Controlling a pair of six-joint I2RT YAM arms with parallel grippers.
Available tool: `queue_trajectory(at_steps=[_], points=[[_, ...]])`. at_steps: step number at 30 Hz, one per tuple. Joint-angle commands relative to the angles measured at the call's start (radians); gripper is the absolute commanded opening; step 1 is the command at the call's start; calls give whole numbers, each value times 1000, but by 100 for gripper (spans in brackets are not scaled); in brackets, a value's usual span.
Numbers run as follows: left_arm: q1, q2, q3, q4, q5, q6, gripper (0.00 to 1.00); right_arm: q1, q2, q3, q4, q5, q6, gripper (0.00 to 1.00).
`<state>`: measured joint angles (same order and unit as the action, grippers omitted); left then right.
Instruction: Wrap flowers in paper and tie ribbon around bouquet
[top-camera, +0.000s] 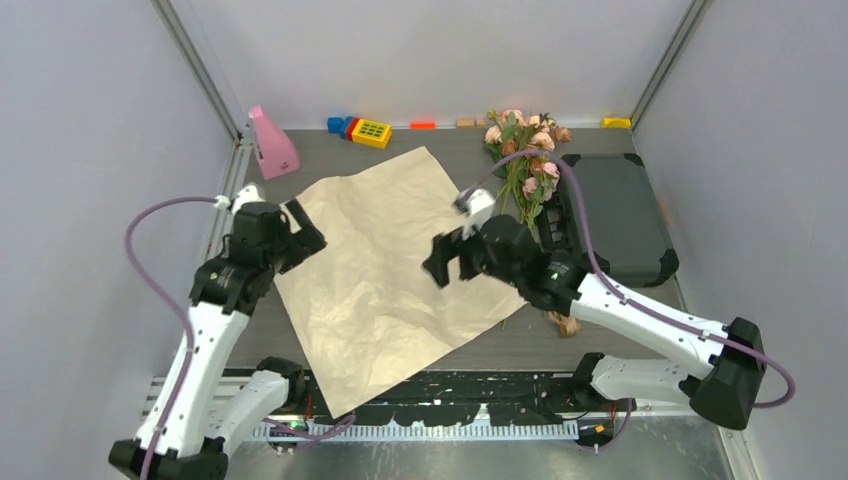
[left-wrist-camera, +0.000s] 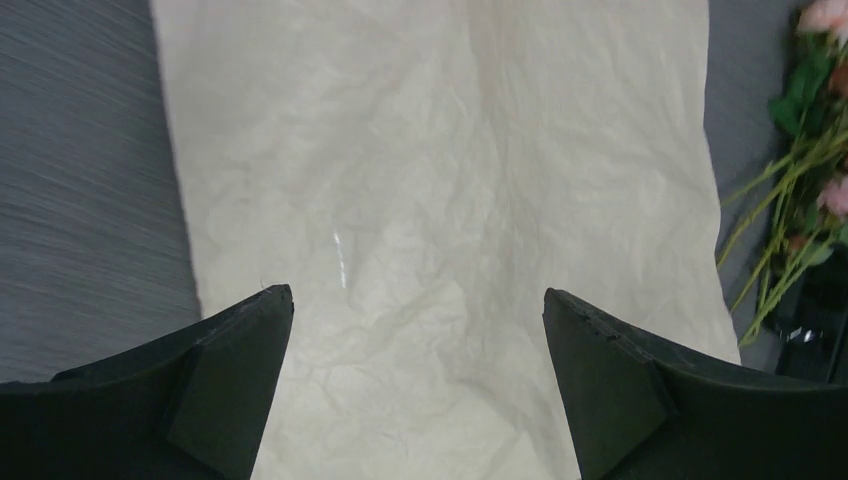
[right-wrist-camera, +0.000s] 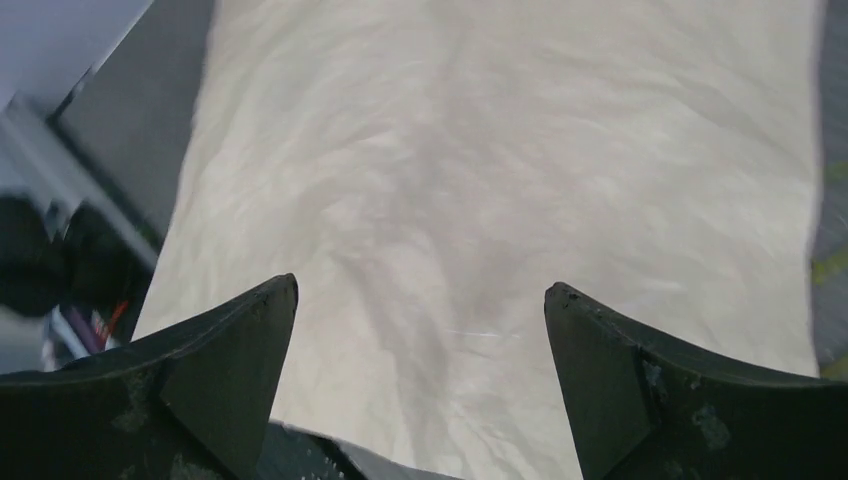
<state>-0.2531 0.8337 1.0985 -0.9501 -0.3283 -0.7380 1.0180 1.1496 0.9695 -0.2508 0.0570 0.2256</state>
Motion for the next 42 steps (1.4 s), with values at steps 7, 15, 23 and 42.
queue_trajectory(at_steps=[7,15,23,42], points=[[2,284,-313,357,421,7,100,-459,163,39,-9,338,399,92],[0,374,-494,508,471,-22,100,-638,536,270,-34,246,348,67],[0,296,-624,577,552,-81,100,-692,774,417,-59,223,273,58],[0,-6,-727,511,590,-134,100,-745,955,663,-106,248,137,8]])
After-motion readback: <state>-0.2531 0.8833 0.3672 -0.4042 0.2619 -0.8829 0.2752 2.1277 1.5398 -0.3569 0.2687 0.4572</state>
